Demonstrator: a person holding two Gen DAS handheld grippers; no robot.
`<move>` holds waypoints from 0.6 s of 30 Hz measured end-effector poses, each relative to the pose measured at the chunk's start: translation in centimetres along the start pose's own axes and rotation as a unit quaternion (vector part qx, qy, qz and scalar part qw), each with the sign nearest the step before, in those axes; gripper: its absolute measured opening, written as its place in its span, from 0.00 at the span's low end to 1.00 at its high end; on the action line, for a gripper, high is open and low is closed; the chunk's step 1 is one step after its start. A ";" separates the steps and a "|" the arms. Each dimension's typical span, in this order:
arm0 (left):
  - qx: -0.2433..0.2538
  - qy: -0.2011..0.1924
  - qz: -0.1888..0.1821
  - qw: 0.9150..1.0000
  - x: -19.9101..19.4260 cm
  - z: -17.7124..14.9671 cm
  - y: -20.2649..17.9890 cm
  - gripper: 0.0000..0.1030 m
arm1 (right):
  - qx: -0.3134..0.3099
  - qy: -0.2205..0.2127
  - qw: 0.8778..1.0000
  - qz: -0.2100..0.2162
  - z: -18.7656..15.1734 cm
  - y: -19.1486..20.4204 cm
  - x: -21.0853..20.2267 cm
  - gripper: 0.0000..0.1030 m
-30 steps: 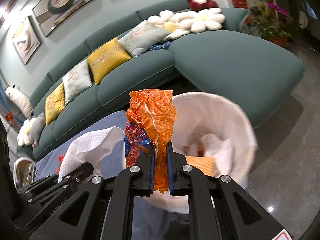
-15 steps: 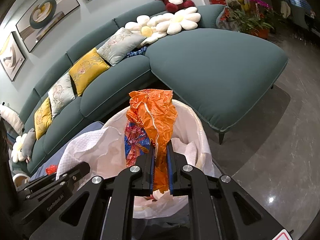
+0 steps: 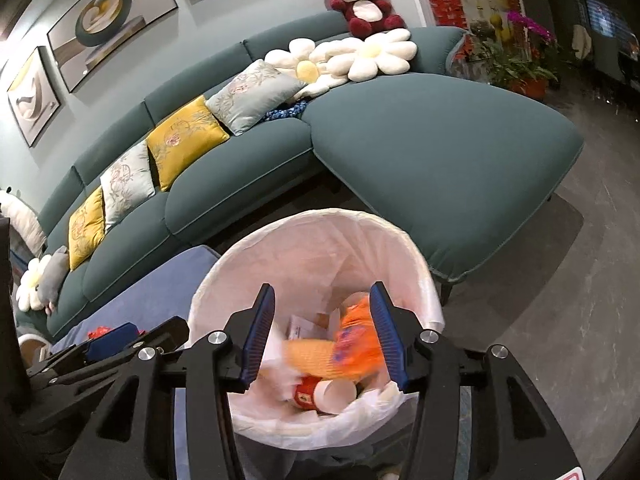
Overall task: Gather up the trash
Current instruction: 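Carry the tissue and wrapper over the wastebasket and open both tools, then move both open tools back toward the red bag and red envelope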
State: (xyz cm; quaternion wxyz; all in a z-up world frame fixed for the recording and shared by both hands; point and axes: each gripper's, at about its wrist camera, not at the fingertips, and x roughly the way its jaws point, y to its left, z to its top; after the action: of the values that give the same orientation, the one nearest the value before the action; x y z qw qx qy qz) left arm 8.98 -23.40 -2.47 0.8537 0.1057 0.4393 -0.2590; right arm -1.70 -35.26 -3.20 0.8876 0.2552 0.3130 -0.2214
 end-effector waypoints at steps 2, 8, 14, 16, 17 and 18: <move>-0.006 0.002 0.002 1.000 -0.1 -0.1 0.7 0.64 | -0.003 0.002 1.000 0.002 0.0 0.3 -0.1 0.48; -0.023 0.000 0.011 1.000 -0.9 -0.4 3.2 0.64 | -0.019 0.005 1.000 0.010 -0.4 2.1 -0.4 0.48; -0.048 -0.001 0.024 0.999 -1.8 -0.7 6.7 0.64 | -0.042 0.012 0.999 0.027 -0.8 5.3 -0.4 0.49; -0.057 -0.001 0.027 0.998 -2.0 -0.8 8.0 0.64 | -0.051 0.015 0.998 0.034 -1.1 6.7 -0.3 0.50; -0.060 -0.002 0.030 0.998 -2.1 -0.9 8.6 0.65 | -0.056 0.016 0.998 0.038 -1.3 7.4 -0.3 0.52; -0.063 -0.003 0.034 0.997 -2.2 -1.0 9.2 0.66 | -0.062 0.018 0.997 0.041 -1.4 8.1 -0.2 0.52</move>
State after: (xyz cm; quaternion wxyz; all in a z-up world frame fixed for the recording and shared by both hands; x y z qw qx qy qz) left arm 12.18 -14.48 -1.71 0.8681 0.0657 0.4487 -0.2019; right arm 1.94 -28.13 -1.47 0.9043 0.2165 0.3311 -0.1606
